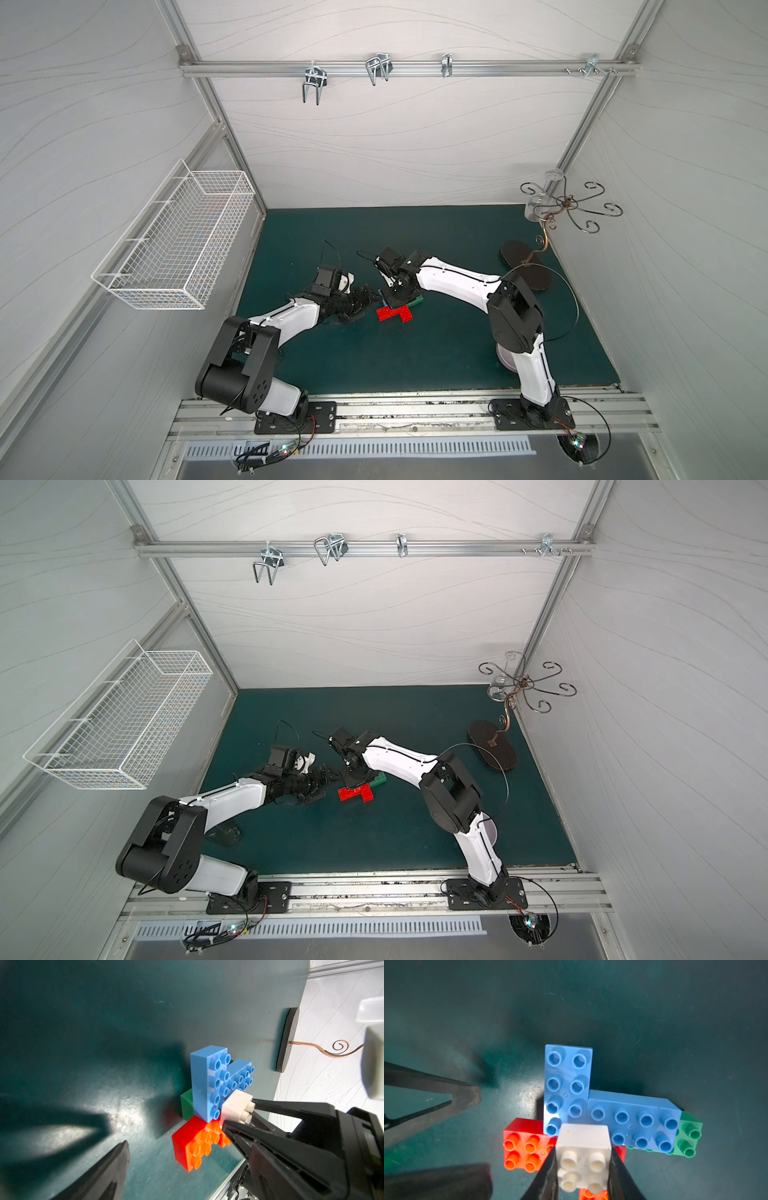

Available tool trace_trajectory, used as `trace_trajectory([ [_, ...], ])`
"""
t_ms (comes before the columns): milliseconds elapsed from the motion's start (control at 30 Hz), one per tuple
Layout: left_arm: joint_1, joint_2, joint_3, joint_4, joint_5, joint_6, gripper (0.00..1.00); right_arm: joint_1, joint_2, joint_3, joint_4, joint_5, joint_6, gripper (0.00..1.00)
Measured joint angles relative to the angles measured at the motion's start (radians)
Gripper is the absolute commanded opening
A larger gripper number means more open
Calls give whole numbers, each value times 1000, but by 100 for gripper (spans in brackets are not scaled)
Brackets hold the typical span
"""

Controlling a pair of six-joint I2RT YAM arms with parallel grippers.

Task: Assemble a small pinwheel with lego
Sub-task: Assemble the lego brick with the lego brick.

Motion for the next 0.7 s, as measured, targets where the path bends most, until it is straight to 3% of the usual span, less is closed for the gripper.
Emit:
trace_trajectory([
  [133,0,-2,0,-8,0,1,96,-5,-16,13,-4,-12,0,35],
  [200,0,-3,5,-19,-1,4,96,-6,-13,32,-21,-17,0,43],
  [700,3,-11,27,-74,-23,27,97,-22,-26,6,13,-69,-22,60],
])
